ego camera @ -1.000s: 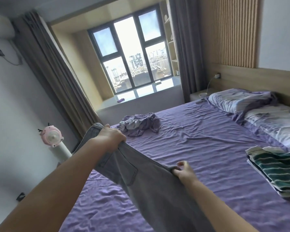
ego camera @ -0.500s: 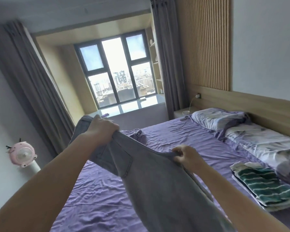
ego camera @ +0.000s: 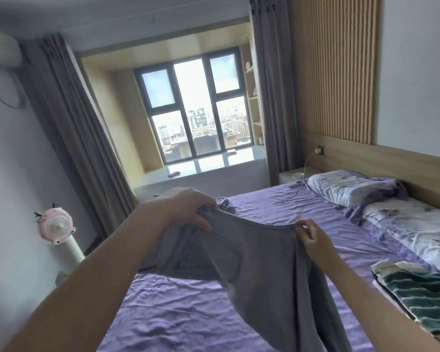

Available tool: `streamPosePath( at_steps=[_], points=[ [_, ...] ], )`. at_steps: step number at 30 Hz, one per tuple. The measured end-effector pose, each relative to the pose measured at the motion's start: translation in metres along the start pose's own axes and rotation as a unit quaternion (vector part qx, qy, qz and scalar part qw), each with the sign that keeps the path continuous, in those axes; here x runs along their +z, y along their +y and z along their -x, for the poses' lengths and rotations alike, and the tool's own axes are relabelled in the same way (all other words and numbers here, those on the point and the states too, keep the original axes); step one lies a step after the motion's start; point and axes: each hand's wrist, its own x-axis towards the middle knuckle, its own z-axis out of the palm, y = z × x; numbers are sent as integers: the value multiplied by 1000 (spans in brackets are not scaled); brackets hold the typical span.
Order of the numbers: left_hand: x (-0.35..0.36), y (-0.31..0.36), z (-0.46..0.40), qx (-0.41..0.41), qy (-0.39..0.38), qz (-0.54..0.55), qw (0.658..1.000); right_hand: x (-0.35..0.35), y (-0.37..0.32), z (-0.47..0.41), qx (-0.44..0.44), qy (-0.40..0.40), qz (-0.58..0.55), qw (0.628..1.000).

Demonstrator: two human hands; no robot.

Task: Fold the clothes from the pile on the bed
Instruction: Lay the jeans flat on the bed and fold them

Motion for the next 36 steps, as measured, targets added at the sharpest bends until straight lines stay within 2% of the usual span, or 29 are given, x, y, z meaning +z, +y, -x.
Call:
streamPosePath(
  at_steps=[3,5,8,12,15,17,20,25,28,30,34,36],
  points=[
    [21,25,6,-46,53,18,997,6,8,18,-16,29,0,999],
    [39,41,13,-78,57,5,995,3,12,31,-30,21,1,999],
    [61,59,33,-116,19,14,993,-19,18,47,-89,-10,37,995],
    [68,70,68,-146,-10,102,984,-54,8,43,-187,-38,75,979],
    [68,67,80,-154,-55,166,972,-49,-1,25,-208,-107,62,970],
    [86,61,83,-169,-100,193,961,-23,7,14,-192,-199,83,957],
    [152,57,88,-210,-173,192,943,44,47,18,-115,-358,137,916],
    [313,69,118,-298,-261,196,897,161,147,79,24,-439,141,887],
    [399,72,138,-328,-292,201,876,216,201,113,77,-498,169,847],
    [442,67,148,-328,-310,199,870,247,227,132,96,-512,187,833],
    [494,45,168,-314,-337,227,858,283,254,160,92,-438,209,869],
    [508,25,176,-300,-358,248,849,294,257,162,79,-425,228,872]
  ],
)
